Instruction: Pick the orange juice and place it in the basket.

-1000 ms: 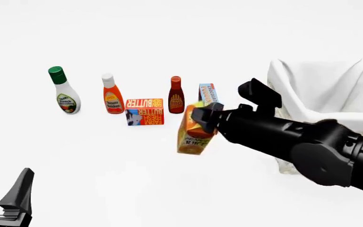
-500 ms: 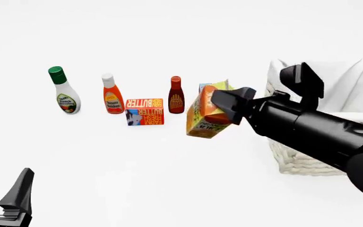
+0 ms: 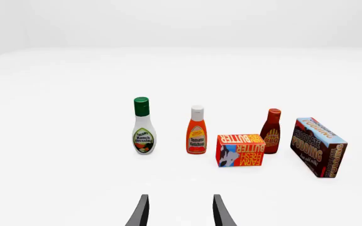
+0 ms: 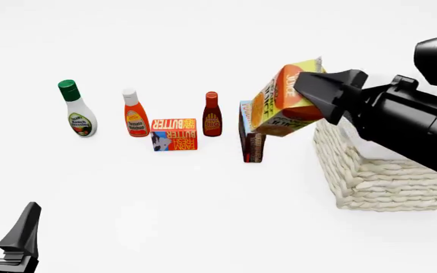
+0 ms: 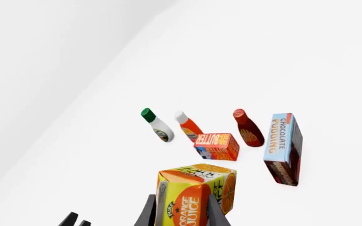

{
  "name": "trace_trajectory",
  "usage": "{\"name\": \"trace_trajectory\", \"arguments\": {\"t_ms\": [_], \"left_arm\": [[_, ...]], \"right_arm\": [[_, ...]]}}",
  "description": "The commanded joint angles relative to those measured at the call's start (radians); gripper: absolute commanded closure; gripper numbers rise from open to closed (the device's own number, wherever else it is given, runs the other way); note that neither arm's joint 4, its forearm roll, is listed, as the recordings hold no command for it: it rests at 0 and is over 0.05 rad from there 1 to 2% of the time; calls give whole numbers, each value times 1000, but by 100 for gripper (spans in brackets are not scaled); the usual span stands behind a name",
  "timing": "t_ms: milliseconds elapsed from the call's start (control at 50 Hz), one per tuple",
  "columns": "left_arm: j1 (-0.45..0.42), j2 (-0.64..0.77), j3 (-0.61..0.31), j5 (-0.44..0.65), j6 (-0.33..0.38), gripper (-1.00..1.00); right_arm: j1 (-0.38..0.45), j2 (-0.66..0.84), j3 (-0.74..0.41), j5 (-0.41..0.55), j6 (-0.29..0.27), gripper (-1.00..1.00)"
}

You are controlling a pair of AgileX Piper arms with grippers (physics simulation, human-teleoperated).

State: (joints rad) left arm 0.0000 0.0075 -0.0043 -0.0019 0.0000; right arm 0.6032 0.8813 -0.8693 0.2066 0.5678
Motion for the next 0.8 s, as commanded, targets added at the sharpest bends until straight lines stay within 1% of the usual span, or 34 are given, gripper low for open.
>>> {"name": "trace_trajectory", "arguments": {"t_ms": [20, 80, 180, 260, 320, 340, 360, 400, 420, 560, 760, 800], "left_arm": [[0, 0, 0, 0, 0, -100], [0, 0, 0, 0, 0, -100], [0, 0, 0, 0, 0, -100], [0, 0, 0, 0, 0, -100], [0, 0, 0, 0, 0, -100], [0, 0, 0, 0, 0, -100], [0, 0, 0, 0, 0, -100], [0, 0, 0, 0, 0, -100], [0, 0, 0, 0, 0, -100], [0, 0, 0, 0, 0, -100], [0, 0, 0, 0, 0, -100], [0, 0, 0, 0, 0, -100]], "right_arm": [[-51, -53, -69, 69, -43, 100], [-73, -68, -92, 94, -65, 100], [-90, -77, -113, 126, -85, 100], [-122, -91, -137, 168, -111, 100], [-158, -107, -165, 214, -140, 100], [-161, -110, -171, 222, -141, 100], [-173, -116, -186, 239, -155, 100], [-184, -120, -194, 249, -163, 100], [-203, -124, -210, 263, -173, 100], [-231, -108, -242, 296, -204, 100], [-297, -74, -315, 340, -252, 100], [-303, -55, -333, 350, -270, 100]]}}
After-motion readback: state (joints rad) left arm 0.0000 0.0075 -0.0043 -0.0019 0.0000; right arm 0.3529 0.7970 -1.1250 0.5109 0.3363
